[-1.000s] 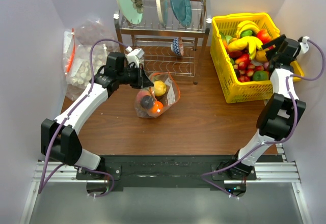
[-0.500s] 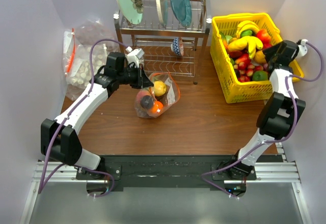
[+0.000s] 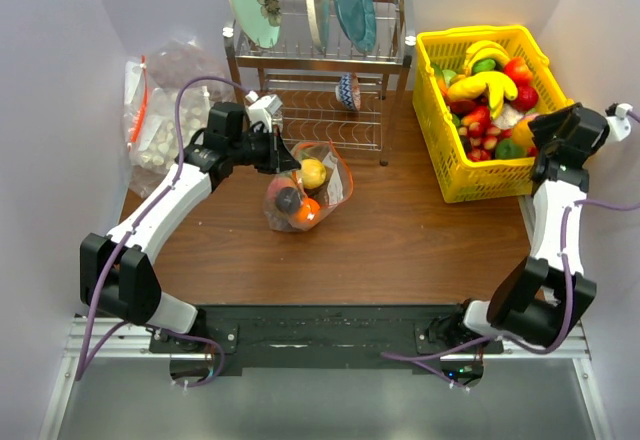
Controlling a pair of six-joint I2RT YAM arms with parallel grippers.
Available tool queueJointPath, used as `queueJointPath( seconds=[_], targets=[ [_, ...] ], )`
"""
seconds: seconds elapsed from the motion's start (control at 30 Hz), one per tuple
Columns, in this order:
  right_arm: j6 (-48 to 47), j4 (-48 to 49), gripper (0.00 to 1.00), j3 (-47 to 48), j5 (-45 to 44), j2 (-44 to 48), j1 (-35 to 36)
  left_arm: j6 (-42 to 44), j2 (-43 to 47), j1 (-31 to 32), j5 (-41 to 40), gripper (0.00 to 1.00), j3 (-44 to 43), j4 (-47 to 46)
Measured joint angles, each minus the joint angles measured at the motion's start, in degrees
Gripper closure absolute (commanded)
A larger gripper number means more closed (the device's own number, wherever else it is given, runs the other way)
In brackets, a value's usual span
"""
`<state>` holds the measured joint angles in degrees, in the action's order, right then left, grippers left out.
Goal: Place the food in the zip-top bag and seal the zipper
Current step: Pick up the fake fruit from the bin.
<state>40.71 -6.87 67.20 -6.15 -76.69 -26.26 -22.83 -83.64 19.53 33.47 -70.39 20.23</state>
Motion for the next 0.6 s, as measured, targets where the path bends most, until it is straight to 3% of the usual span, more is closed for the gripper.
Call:
queueJointPath(
  seconds=[0.27, 0.6],
  targets=[
    [0.1, -2.9, 0.55, -0.1, 10.4, 5.2, 5.4, -0.1, 0.0, 0.0, 0.0, 1.0, 0.0, 0.0],
    [-2.1, -7.5, 0.55, 3.8, 16.6, 10.1, 15.8, -0.1, 0.0, 0.1, -1.0, 1.0, 0.0, 0.2]
  ],
)
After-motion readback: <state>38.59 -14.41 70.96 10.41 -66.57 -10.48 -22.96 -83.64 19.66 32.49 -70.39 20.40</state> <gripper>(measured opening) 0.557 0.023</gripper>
